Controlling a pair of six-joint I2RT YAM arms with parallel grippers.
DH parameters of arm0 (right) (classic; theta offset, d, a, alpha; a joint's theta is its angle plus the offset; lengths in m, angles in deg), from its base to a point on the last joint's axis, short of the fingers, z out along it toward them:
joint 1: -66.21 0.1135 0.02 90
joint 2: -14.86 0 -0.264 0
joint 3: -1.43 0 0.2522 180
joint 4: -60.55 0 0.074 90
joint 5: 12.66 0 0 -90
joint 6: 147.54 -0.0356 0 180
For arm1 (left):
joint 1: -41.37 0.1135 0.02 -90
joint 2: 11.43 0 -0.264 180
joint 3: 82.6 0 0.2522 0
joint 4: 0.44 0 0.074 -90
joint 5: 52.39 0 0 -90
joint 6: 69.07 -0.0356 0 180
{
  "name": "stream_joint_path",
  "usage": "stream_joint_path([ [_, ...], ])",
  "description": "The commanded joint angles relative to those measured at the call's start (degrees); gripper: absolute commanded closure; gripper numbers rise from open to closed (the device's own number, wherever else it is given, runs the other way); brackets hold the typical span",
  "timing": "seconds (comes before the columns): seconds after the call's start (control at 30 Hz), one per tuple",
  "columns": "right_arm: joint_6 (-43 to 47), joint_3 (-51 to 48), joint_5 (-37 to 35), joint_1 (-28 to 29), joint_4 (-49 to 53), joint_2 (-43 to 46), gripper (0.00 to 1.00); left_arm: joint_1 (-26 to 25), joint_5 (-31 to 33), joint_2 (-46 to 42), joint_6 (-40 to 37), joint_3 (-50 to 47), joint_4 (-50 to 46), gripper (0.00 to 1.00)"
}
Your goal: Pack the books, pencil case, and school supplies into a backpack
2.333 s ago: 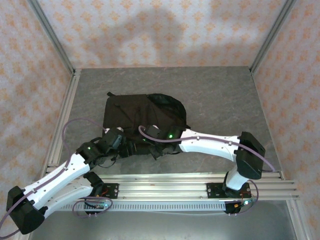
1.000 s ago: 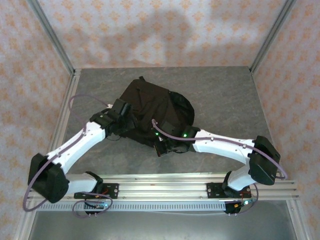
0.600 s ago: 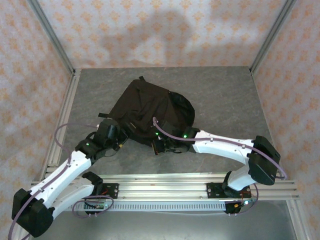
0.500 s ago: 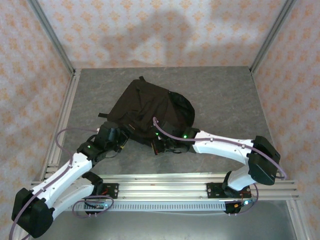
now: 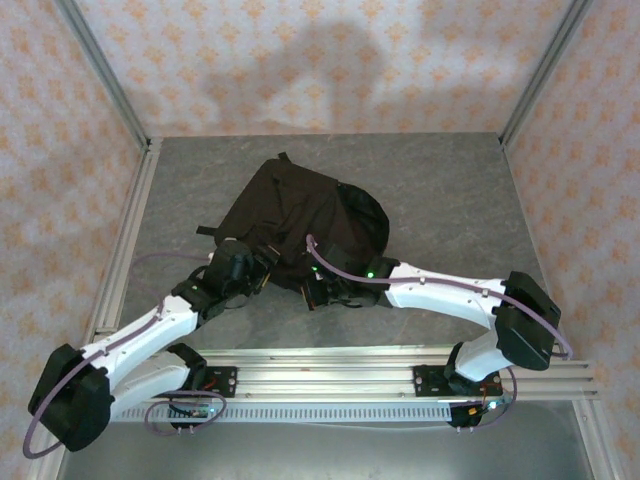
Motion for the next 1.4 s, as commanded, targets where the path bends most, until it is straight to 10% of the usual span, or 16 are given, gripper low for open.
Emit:
stream_joint_path([
  [0.0, -0.5, -0.6, 0.1, 0.3, -0.6, 1.6, 1.00, -0.3, 3.9, 0.5, -0.9, 1.1, -0.1, 0.55],
  [0.37, 0.6, -2.5, -3.7, -0.9, 5.0, 5.6, 1.00, 1.8, 10.4, -2.1, -6.9, 6.0, -11.3, 0.88],
  [1.37, 5.6, -3.0, -3.6, -2.9, 14.3, 11.2, 1.00, 5.4, 12.4, -1.4, -14.5, 8.8, -17.6, 0.93],
])
